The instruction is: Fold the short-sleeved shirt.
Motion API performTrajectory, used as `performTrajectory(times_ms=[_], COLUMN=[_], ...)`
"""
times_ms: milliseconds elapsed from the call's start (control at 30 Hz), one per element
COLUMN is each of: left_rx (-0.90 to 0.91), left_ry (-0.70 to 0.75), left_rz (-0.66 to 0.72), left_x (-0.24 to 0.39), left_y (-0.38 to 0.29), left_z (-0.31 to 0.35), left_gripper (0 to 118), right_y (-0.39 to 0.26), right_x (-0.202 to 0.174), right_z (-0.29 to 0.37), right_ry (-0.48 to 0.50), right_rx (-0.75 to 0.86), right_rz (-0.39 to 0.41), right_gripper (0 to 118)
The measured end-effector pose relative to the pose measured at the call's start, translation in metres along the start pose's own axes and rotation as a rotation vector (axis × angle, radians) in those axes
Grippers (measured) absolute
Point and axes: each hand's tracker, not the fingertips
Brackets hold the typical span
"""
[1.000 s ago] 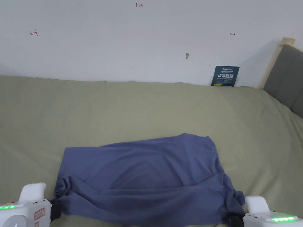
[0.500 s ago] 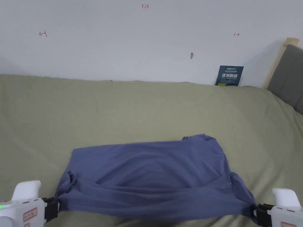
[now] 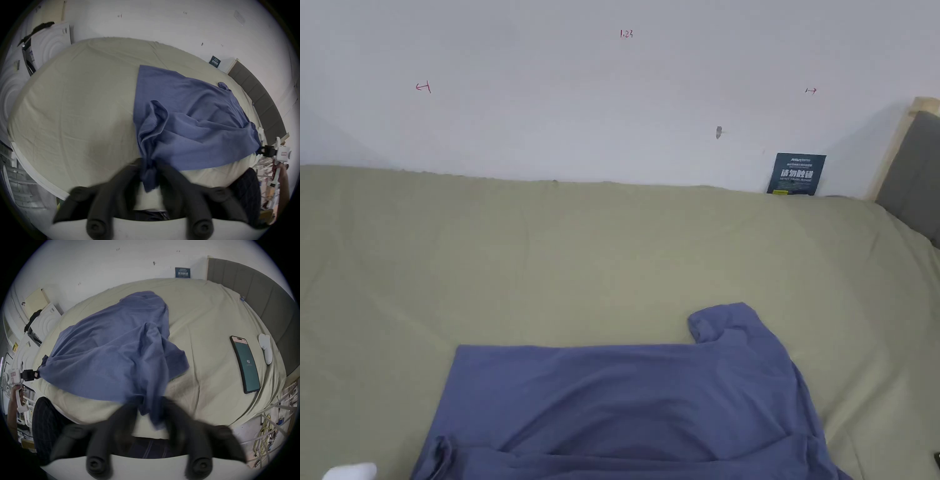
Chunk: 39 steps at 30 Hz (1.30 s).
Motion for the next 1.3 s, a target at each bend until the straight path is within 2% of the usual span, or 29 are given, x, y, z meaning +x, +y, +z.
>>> performTrajectory(times_ms=[33, 67, 100, 200, 267, 300, 333, 367, 400, 433, 467, 500, 567, 600, 700, 767, 800, 867, 1000, 1067, 1100, 1133, 1167, 1200, 1233, 1267, 1300], left_rx=[0.042, 0.048, 0.065, 0.252, 0.333, 0.35, 0.345, 0.357, 0.347, 0.336, 0.305, 0.269, 0.266, 0.237, 0.228, 0.221, 0.204, 0.152, 0.103, 0.051, 0.004, -0.024, -0.015, 0.056, 0.054, 0.034, 0.048], left_ry=[0.04, 0.079, 0.095, 0.075, 0.032, 0.041, 0.062, 0.076, 0.073, 0.069, 0.052, 0.063, 0.056, 0.06, 0.098, 0.123, 0.167, 0.199, 0.302, 0.279, 0.25, 0.229, 0.191, 0.252, 0.202, 0.188, 0.238], left_rz=[-0.002, -0.023, -0.053, -0.074, -0.086, -0.084, -0.092, -0.102, -0.097, -0.098, -0.103, -0.116, -0.15, -0.167, -0.17, -0.163, -0.157, -0.163, -0.181, -0.157, -0.157, -0.196, -0.22, -0.268, -0.301, -0.321, -0.358], left_x=[0.001, 0.003, 0.004, 0.013, 0.02, 0.024, 0.025, 0.028, 0.03, 0.03, 0.03, 0.03, 0.028, 0.031, 0.026, 0.028, 0.025, 0.025, 0.023, 0.021, 0.022, 0.024, 0.03, 0.042, 0.048, 0.056, 0.061], left_y=[-0.002, -0.002, -0.003, -0.005, -0.004, -0.002, 0.004, 0.01, 0.015, 0.024, 0.037, 0.046, 0.063, 0.077, 0.117, 0.155, 0.171, 0.201, 0.238, 0.244, 0.243, 0.24, 0.233, 0.228, 0.226, 0.218, 0.215], left_z=[0.003, 0.006, 0.014, 0.056, 0.072, 0.076, 0.075, 0.074, 0.071, 0.064, 0.051, 0.04, 0.02, 0.005, -0.034, -0.061, -0.076, -0.107, -0.153, -0.172, -0.18, -0.184, -0.186, -0.178, -0.176, -0.175, -0.173], left_gripper=[58, 96, 115, 115, 113, 111, 101, 84, 50, 0, 0, 0, 0, 0, 3, 78, 89, 97, 97, 91, 75, 46, 36, 11, 0, 0, 0], right_y=[-0.001, -0.001, 0.0, 0.006, 0.015, 0.021, 0.028, 0.035, 0.041, 0.046, 0.051, 0.055, 0.063, 0.068, 0.073, 0.076, 0.079, 0.083, 0.087, 0.088, 0.09, 0.092, 0.096, 0.101, 0.108, 0.118, 0.131], right_x=[-0.001, -0.004, -0.004, -0.011, -0.017, -0.02, -0.023, -0.032, -0.037, -0.042, -0.049, -0.058, -0.062, -0.066, -0.077, -0.08, -0.081, -0.083, -0.082, -0.079, -0.078, -0.076, -0.071, -0.067, -0.064, -0.059, -0.049], right_z=[0.0, 0.003, 0.008, 0.042, 0.057, 0.061, 0.064, 0.065, 0.066, 0.065, 0.061, 0.056, 0.049, 0.045, 0.032, 0.027, 0.022, 0.013, 0.001, -0.003, -0.006, -0.009, -0.011, -0.015, -0.018, -0.024, -0.033], right_ry=[-0.006, -0.008, -0.001, 0.035, 0.025, 0.024, 0.049, 0.056, 0.062, 0.079, 0.047, -0.031, 0.057, 0.067, 0.089, 0.101, 0.103, 0.098, 0.092, 0.081, 0.073, 0.065, 0.054, 0.034, 0.007, -0.009, -0.016], right_rx=[0.015, 0.004, 0.005, 0.175, 0.251, 0.281, 0.29, 0.284, 0.283, 0.303, 0.308, 0.348, 0.338, 0.324, 0.319, 0.309, 0.303, 0.291, 0.248, 0.24, 0.232, 0.224, 0.218, 0.217, 0.224, 0.233, 0.237], right_rz=[-0.001, 0.009, 0.026, 0.075, 0.087, 0.089, 0.095, 0.093, 0.092, 0.095, 0.106, 0.136, 0.159, 0.132, 0.127, 0.118, 0.115, 0.11, 0.088, 0.092, 0.09, 0.087, 0.084, 0.085, 0.083, 0.076, 0.07], right_gripper=[64, 101, 118, 118, 118, 118, 118, 104, 58, 0, 0, 0, 0, 0, 0, 0, 0, 0, 0, 0, 0, 0, 0, 0, 0, 1, 6])
